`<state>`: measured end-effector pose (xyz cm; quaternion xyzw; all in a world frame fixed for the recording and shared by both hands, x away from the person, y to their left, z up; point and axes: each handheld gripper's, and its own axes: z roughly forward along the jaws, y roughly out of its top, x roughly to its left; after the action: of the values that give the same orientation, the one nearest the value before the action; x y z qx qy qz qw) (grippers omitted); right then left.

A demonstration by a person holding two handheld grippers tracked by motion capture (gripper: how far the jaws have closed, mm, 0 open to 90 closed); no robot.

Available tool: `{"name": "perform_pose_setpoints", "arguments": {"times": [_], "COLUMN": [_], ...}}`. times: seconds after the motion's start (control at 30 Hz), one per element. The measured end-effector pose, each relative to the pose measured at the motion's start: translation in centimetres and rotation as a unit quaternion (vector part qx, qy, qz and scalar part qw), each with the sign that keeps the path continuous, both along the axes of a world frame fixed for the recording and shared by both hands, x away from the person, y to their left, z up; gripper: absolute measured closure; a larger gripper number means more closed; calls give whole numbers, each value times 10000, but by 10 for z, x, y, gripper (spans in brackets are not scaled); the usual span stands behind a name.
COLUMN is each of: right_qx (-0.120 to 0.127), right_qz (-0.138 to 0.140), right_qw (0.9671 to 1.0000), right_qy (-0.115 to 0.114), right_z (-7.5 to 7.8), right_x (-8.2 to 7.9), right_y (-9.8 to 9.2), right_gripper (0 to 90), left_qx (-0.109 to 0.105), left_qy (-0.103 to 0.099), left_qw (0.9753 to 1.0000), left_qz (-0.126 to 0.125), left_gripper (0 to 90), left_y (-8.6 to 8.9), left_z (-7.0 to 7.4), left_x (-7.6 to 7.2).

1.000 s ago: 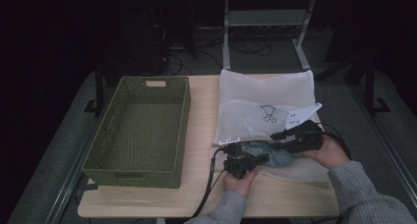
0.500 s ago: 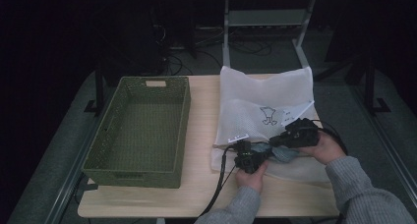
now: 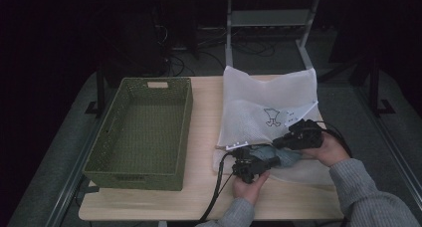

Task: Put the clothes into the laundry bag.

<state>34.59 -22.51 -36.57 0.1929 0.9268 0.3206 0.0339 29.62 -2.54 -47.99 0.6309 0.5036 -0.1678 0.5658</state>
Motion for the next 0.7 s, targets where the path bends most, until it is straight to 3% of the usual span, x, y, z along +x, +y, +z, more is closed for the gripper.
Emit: {"name": "perform_pose_setpoints", "arguments": {"times": [0.1, 0.17, 0.37, 0.43, 0.53, 0.7], "right_qx": [-75, -110, -287, -322, -329, -194], "right_qz": [-52, -43, -38, -15, -25, 33], "right_qw": [10000, 9999, 9996, 9995, 9995, 9998], "right_qy": [21, 15, 46, -2, -9, 67], "right_z": [-1, -2, -4, -4, -4, 0], "right_x": [4, 7, 11, 10, 10, 7], "right_y": [5, 8, 20, 22, 22, 18], "right_gripper": [766, 741, 795, 817, 849, 881], "left_qx": [-102, -53, 120, 156, 150, 150], "left_qy": [52, 68, 207, 198, 250, 125], "left_qw": [9999, 9999, 9997, 9997, 9995, 9993], "left_qz": [-31, -52, -63, 17, 148, 314], "left_gripper": [353, 333, 319, 414, 648, 772], "left_y": [-2, -5, -20, -22, -22, -17], "left_z": [3, 3, 1, 1, 0, -1], "left_x": [-2, -5, -5, -2, 2, 6]}}
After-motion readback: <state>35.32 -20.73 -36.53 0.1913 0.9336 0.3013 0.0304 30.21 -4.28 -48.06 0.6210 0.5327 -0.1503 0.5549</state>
